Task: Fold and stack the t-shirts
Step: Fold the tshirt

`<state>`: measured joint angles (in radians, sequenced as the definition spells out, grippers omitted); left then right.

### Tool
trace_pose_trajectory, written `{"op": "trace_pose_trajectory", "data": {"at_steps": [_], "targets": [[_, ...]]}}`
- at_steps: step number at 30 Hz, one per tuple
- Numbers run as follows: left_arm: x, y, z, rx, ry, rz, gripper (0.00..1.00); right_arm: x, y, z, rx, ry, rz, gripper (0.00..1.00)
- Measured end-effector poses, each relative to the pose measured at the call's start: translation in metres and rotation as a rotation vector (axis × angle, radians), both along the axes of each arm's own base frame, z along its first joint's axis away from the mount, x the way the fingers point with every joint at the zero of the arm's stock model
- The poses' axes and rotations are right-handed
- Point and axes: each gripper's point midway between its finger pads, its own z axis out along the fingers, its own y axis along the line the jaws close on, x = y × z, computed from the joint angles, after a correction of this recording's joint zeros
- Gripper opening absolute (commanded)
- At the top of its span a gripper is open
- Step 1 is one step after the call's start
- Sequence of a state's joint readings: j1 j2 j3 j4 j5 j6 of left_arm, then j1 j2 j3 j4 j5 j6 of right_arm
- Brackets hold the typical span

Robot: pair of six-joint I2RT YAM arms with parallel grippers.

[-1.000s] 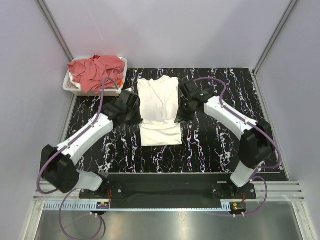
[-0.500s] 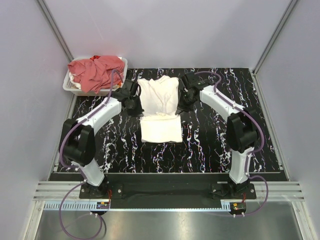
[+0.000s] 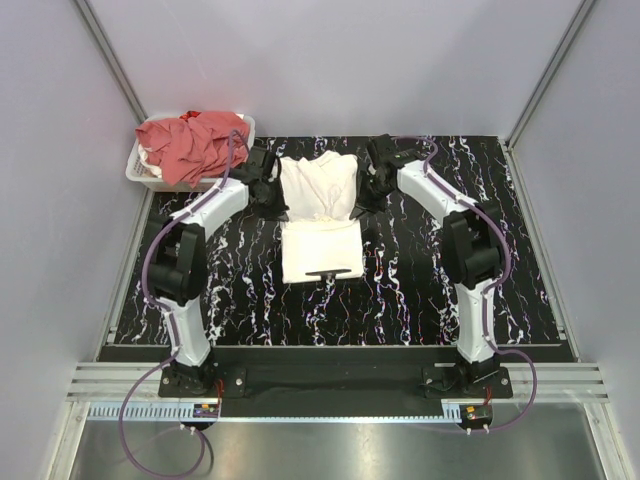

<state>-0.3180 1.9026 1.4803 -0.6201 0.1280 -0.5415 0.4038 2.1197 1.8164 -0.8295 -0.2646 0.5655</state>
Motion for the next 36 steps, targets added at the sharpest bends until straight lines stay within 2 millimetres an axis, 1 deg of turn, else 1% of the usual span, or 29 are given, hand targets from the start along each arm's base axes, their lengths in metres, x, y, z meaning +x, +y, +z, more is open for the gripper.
{"op": "trace_pose_trajectory", "data": {"at_steps": [6, 7, 8, 9, 10, 11, 12, 14, 15, 17, 18, 20, 21, 23, 24, 25, 27, 28, 29, 30, 31, 34, 36], "targets": [[0.005, 0.000, -0.019, 0.003, 0.035, -0.010, 0.00, 0.009, 0.002, -0.013, 0.012, 0.022, 0.011, 0.00], [0.005, 0.001, -0.021, 0.003, 0.042, -0.010, 0.01, 0.009, 0.002, -0.015, 0.013, 0.026, 0.011, 0.00], [0.007, 0.001, -0.023, 0.003, 0.046, -0.009, 0.06, 0.010, 0.002, -0.016, 0.018, 0.030, 0.012, 0.02], [0.008, 0.001, -0.026, 0.001, 0.051, -0.008, 0.09, 0.012, 0.002, -0.018, 0.020, 0.034, 0.012, 0.06], [0.010, 0.001, -0.027, 0.000, 0.055, -0.005, 0.13, 0.013, 0.003, -0.019, 0.023, 0.037, 0.012, 0.11], [0.012, 0.002, -0.030, -0.004, 0.063, -0.001, 0.19, 0.016, 0.003, -0.021, 0.028, 0.041, 0.011, 0.30], [0.014, 0.002, -0.031, -0.014, 0.073, 0.005, 0.19, 0.020, 0.005, -0.023, 0.040, 0.048, 0.007, 0.40], [0.021, 0.004, -0.033, -0.057, 0.106, 0.029, 0.22, 0.033, 0.008, -0.026, 0.067, 0.055, 0.003, 0.47], [0.027, 0.005, -0.032, -0.090, 0.120, 0.041, 0.24, 0.040, 0.009, -0.027, 0.077, 0.055, 0.000, 0.54], [0.042, 0.013, -0.031, -0.147, 0.140, 0.082, 0.28, 0.058, 0.007, -0.028, 0.101, 0.059, -0.019, 0.56], [0.049, 0.019, -0.030, -0.170, 0.146, 0.102, 0.34, 0.067, 0.005, -0.027, 0.109, 0.056, -0.030, 0.57], [0.058, 0.032, -0.022, -0.193, 0.146, 0.134, 0.40, 0.082, -0.002, -0.017, 0.123, 0.036, -0.046, 0.58], [0.062, 0.037, -0.015, -0.198, 0.133, 0.144, 0.44, 0.086, -0.007, -0.011, 0.124, 0.030, -0.054, 0.60], [0.064, 0.040, 0.001, -0.202, 0.101, 0.146, 0.46, 0.087, -0.016, 0.004, 0.125, 0.010, -0.064, 0.61], [0.061, 0.038, 0.010, -0.201, 0.088, 0.138, 0.47, 0.082, -0.021, 0.011, 0.122, 0.010, -0.066, 0.63], [0.056, 0.035, 0.022, -0.202, 0.067, 0.123, 0.51, 0.074, -0.024, 0.018, 0.121, 0.010, -0.067, 0.67], [0.036, 0.026, 0.041, -0.197, 0.034, 0.091, 0.55, 0.051, -0.030, 0.026, 0.122, 0.012, -0.062, 0.72], [0.022, 0.020, 0.051, -0.195, 0.021, 0.070, 0.58, 0.036, -0.032, 0.028, 0.122, 0.021, -0.060, 0.73], [0.008, 0.015, 0.058, -0.193, 0.004, 0.046, 0.60, 0.016, -0.036, 0.028, 0.121, 0.032, -0.056, 0.75], [-0.008, 0.010, 0.064, -0.189, -0.004, 0.023, 0.62, -0.006, -0.040, 0.027, 0.119, 0.058, -0.054, 0.76], [-0.023, 0.004, 0.068, -0.188, -0.018, -0.001, 0.63, -0.023, -0.043, 0.026, 0.119, 0.066, -0.050, 0.76], [-0.066, -0.006, 0.063, -0.178, -0.011, -0.057, 0.66, -0.067, -0.047, 0.016, 0.140, 0.087, -0.037, 0.77], [-0.091, -0.005, 0.050, -0.167, 0.009, -0.073, 0.66, -0.096, -0.048, 0.001, 0.151, 0.119, -0.025, 0.76]]}}
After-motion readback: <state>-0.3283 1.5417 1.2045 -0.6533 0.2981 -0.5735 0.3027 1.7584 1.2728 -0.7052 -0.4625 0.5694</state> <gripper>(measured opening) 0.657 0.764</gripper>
